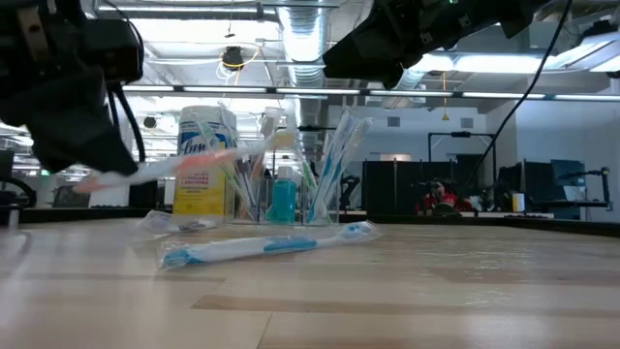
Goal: Pick & Place toothbrushing station
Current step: Put the orange toothbrush into the transparent organizer
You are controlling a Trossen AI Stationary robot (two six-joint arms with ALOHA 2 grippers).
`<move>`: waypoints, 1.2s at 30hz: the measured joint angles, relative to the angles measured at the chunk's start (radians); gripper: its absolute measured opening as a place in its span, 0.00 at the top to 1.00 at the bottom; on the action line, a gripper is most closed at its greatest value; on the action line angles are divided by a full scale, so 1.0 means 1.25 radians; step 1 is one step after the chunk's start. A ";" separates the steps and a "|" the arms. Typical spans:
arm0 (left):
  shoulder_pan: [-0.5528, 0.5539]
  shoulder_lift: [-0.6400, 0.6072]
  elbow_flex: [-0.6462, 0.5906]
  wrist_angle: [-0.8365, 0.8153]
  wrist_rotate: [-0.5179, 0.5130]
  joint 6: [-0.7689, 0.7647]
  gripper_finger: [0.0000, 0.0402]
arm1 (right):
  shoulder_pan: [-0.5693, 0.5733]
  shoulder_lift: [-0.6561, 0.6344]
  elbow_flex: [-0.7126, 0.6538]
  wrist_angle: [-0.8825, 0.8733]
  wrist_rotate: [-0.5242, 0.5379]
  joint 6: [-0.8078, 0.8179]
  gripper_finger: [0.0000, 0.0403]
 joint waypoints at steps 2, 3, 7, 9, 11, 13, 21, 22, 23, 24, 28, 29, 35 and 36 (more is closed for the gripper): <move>-0.003 -0.014 0.001 0.002 -0.025 0.019 0.99 | 0.000 0.000 0.000 0.003 0.000 0.000 0.66; -0.003 -0.020 0.001 0.004 -0.035 0.026 0.99 | 0.000 0.000 0.000 0.005 0.000 0.000 0.66; -0.003 -0.042 0.001 0.012 -0.061 0.069 0.99 | 0.000 0.000 0.000 0.025 0.000 -0.001 0.66; -0.003 -0.050 0.001 0.022 -0.073 0.094 0.99 | 0.000 0.000 0.000 0.039 0.000 -0.013 0.66; -0.003 -0.059 0.002 0.032 -0.083 0.117 0.99 | 0.000 0.000 0.000 0.057 0.000 -0.027 0.65; -0.003 -0.060 0.002 0.049 -0.092 0.141 0.99 | -0.001 0.000 0.000 0.070 -0.001 -0.032 0.65; -0.003 -0.060 0.002 0.136 -0.111 0.248 0.99 | -0.002 0.000 0.000 0.126 -0.087 -0.071 0.62; -0.003 -0.060 0.002 0.145 -0.111 0.262 0.99 | -0.001 0.000 0.000 0.132 -0.087 -0.073 0.62; -0.003 -0.060 0.002 0.153 -0.111 0.272 0.99 | -0.002 0.000 0.000 0.138 -0.087 -0.073 0.61; -0.003 -0.060 0.002 0.160 -0.111 0.283 0.99 | -0.003 0.000 0.000 0.144 -0.089 -0.075 0.61; -0.002 -0.060 0.002 0.188 -0.111 0.329 0.99 | -0.005 0.000 0.000 0.156 -0.110 -0.091 0.59; -0.002 -0.060 0.002 0.195 -0.111 0.335 0.99 | -0.006 0.000 0.000 0.157 -0.111 -0.092 0.58; -0.002 -0.060 0.002 0.203 -0.115 0.343 0.99 | -0.007 0.000 0.000 0.159 -0.115 -0.092 0.59; -0.002 -0.060 0.002 0.203 -0.115 0.343 0.99 | -0.007 0.000 0.000 0.159 -0.122 -0.092 0.60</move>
